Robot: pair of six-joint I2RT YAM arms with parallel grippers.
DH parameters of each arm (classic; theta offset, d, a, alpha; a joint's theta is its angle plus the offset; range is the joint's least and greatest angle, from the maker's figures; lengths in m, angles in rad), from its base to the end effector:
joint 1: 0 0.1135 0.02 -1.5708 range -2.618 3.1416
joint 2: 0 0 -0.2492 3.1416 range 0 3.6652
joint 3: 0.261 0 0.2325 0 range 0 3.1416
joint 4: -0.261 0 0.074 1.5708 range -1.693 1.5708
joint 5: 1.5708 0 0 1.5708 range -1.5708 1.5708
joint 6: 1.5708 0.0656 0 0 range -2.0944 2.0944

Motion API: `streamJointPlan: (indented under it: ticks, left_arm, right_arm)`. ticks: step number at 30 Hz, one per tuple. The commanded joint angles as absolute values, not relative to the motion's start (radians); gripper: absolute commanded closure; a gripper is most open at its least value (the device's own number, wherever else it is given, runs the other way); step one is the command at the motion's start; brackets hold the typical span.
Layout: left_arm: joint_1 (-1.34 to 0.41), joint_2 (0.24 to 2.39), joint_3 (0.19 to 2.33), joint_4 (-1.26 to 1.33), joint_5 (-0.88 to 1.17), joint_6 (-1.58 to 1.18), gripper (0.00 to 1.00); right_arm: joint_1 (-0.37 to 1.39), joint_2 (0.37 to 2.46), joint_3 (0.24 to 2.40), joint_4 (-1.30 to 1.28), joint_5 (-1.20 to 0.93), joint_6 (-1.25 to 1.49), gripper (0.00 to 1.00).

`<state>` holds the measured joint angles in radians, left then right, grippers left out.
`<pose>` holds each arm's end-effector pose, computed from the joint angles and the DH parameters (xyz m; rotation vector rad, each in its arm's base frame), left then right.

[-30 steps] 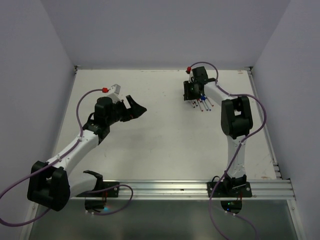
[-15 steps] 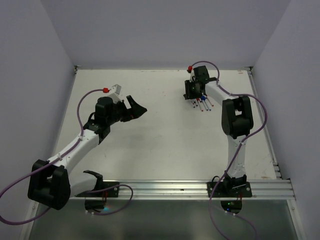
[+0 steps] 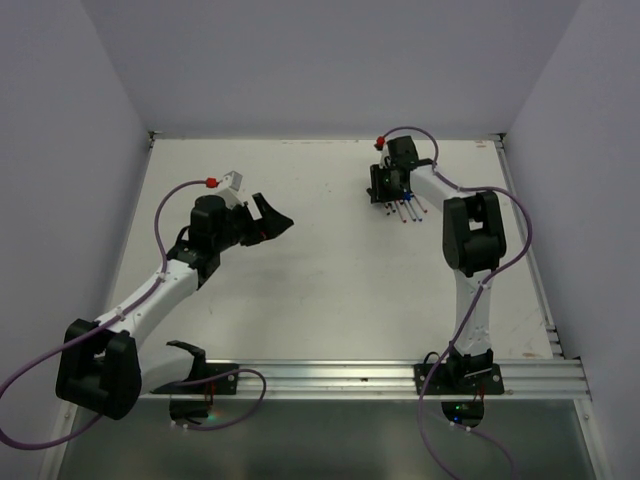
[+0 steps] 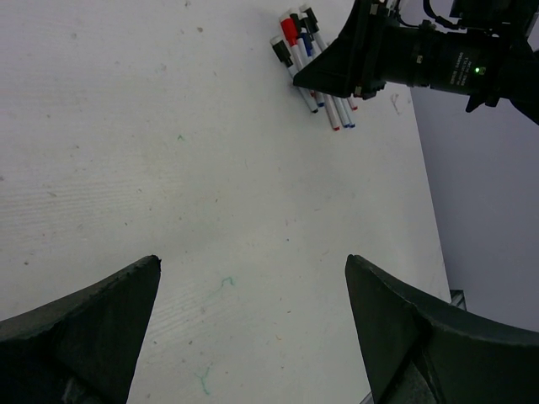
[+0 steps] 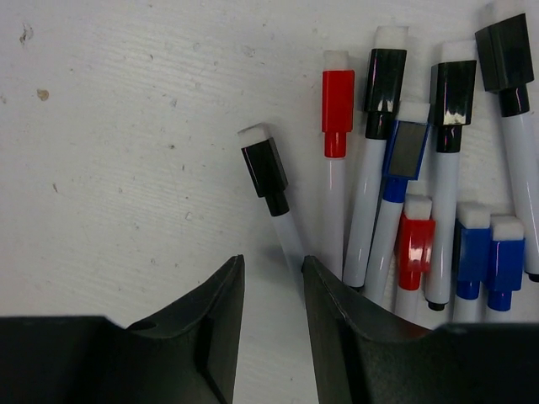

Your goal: Open the pen caps

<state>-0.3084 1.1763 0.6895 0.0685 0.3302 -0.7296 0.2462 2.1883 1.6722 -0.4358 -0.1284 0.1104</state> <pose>0.2557 -0.1038 0.2362 -0.2160 2.0951 -0.9779 0.4537 0.1227 0.1447 -0.2242 2.5287 0.3045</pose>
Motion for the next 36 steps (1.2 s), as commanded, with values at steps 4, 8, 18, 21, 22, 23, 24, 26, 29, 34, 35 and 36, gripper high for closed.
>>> streamJointPlan:
  ticks: [4,8,18,21,22,23,24,26,29,34,35,36]
  left_arm:
    - [-0.299,1.17,0.683,0.12,0.353,-0.724,0.06]
    - [-0.298,1.169,0.681,0.121,0.356,-0.724,0.06]
    - [-0.298,1.169,0.678,0.12,0.356,-0.729,0.06]
    - [-0.298,1.169,0.673,0.126,0.368,-0.736,0.09]
    - [-0.298,1.17,0.67,0.141,0.377,-0.738,0.12]
    - [-0.298,1.169,0.666,0.144,0.383,-0.741,0.12]
    - [-0.298,1.166,0.664,0.147,0.391,-0.742,0.13]
    - [-0.298,1.164,0.658,0.166,0.408,-0.744,0.16]
    - [-0.298,1.166,0.661,0.172,0.429,-0.739,0.2]
    - [-0.298,1.175,0.634,0.293,0.546,-0.787,0.32]
    - [-0.298,1.177,0.615,0.317,0.575,-0.822,0.32]
    - [-0.302,1.177,0.603,0.365,0.583,-0.837,0.32]
  right_arm:
    - [0.244,2.203,1.646,-0.425,-0.158,0.098,0.62]
    - [0.242,2.204,1.626,-0.423,-0.152,0.098,0.65]
    - [0.253,2.154,1.589,-0.475,-0.065,0.121,0.78]
    - [0.278,2.173,1.627,-0.54,-0.003,0.106,0.85]
    - [0.279,2.181,1.64,-0.572,0.006,0.104,1.0]
    - [0.288,2.187,1.65,-0.58,0.023,0.101,1.0]
    - [0.293,2.177,1.644,-0.578,0.028,0.101,1.0]
    - [0.308,2.131,1.585,-0.52,0.014,0.104,1.0]
    - [0.362,1.99,1.487,-0.45,0.011,0.107,1.0]
    - [0.458,1.674,1.256,-0.37,-0.127,0.17,1.0]
    - [0.475,1.63,1.217,-0.356,-0.155,0.198,1.0]
    - [0.495,1.591,1.183,-0.342,-0.163,0.209,1.0]
